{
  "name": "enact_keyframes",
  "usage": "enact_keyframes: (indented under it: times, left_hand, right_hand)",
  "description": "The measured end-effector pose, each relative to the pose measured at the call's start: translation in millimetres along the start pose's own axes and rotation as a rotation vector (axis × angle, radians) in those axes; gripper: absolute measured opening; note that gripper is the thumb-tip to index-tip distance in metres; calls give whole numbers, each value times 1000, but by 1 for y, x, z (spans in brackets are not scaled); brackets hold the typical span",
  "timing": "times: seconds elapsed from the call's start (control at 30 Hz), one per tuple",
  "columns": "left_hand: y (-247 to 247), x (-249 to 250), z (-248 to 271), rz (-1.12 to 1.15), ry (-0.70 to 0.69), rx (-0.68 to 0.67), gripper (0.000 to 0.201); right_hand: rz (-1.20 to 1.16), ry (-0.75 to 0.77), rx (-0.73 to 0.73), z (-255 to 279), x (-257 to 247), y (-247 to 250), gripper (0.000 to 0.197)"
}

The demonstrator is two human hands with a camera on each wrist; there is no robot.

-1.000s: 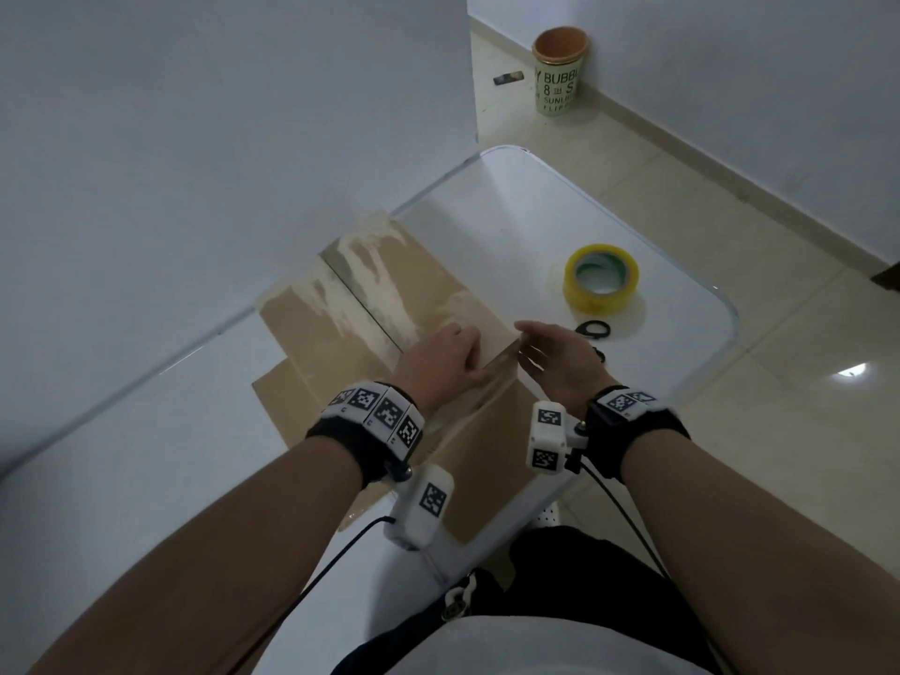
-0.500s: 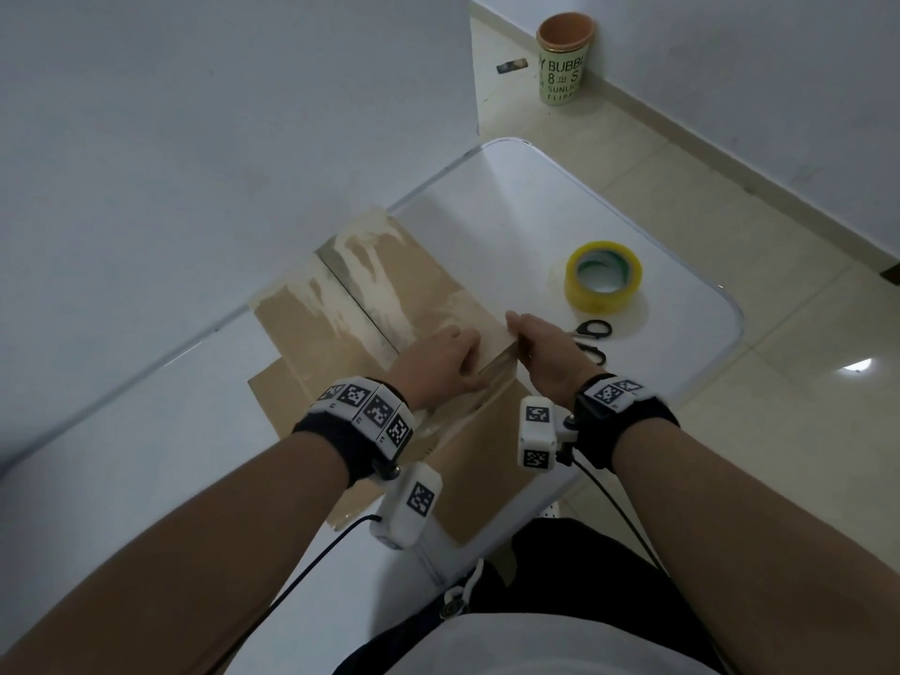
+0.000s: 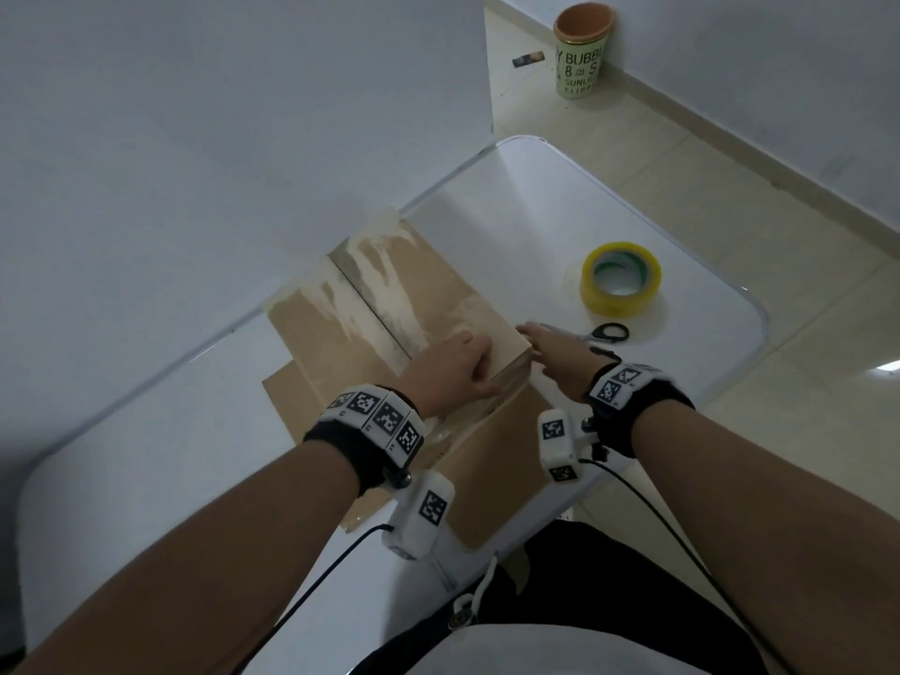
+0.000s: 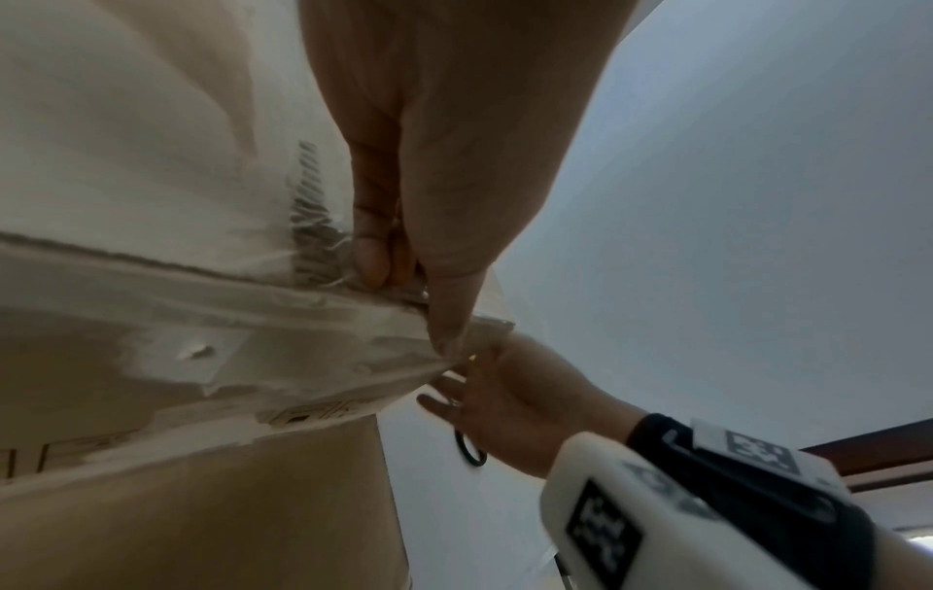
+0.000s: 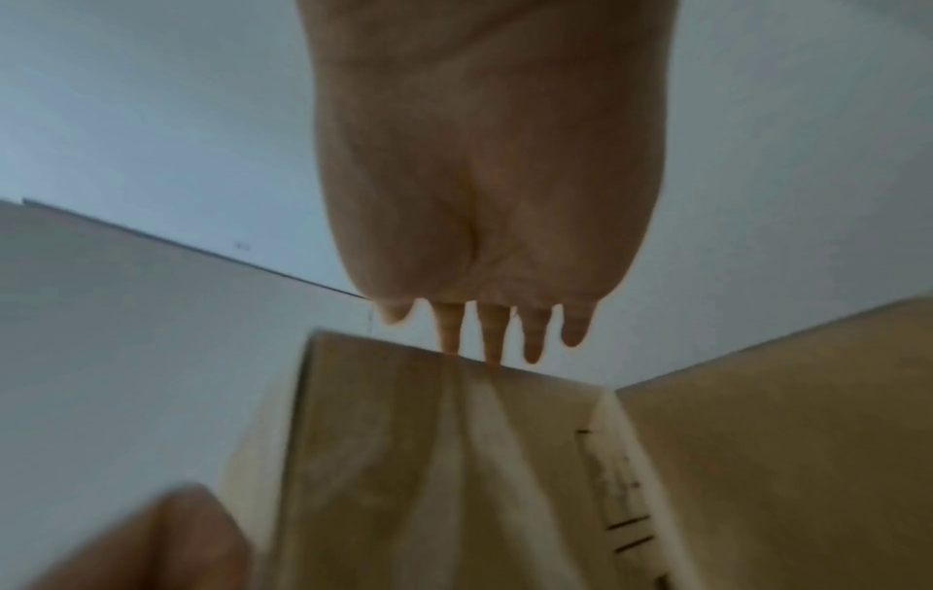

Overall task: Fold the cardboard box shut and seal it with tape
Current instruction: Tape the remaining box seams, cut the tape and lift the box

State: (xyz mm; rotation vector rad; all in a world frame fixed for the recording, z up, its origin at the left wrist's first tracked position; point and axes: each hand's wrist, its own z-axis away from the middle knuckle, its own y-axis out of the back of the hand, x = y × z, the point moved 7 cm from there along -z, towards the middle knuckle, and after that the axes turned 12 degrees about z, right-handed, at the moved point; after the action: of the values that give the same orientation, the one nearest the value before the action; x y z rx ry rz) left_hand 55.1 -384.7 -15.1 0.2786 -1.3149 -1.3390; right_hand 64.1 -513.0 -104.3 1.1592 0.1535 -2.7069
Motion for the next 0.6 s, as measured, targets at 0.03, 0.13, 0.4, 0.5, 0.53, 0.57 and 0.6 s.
enact_keyframes:
  times: [0.03, 0.13, 0.4, 0.5, 0.53, 0.57, 0.6]
  left_hand:
    - [0, 0, 0, 0, -5, 6, 29]
    - [0, -1, 0, 0, -11, 26, 30]
    - [0, -5, 2, 120, 25, 50, 29]
    - [6, -10, 11, 382, 96, 6, 21]
    - [8, -15, 16, 527, 140, 11, 20]
    - [11, -21, 23, 646, 182, 50, 18]
    - [15, -29, 30, 711, 212, 125, 16]
  right_hand:
    - [26, 47, -15, 0, -6, -5, 52]
    - [103, 217, -60, 6, -30, -23, 55]
    - [248, 376, -7, 10, -41, -29, 44]
    - [307, 352, 98, 11, -39, -25, 43]
    - [342, 371, 155, 11, -40, -23, 42]
    - [378, 390, 203, 13, -41, -22, 42]
    - [400, 409, 238, 12, -43, -22, 42]
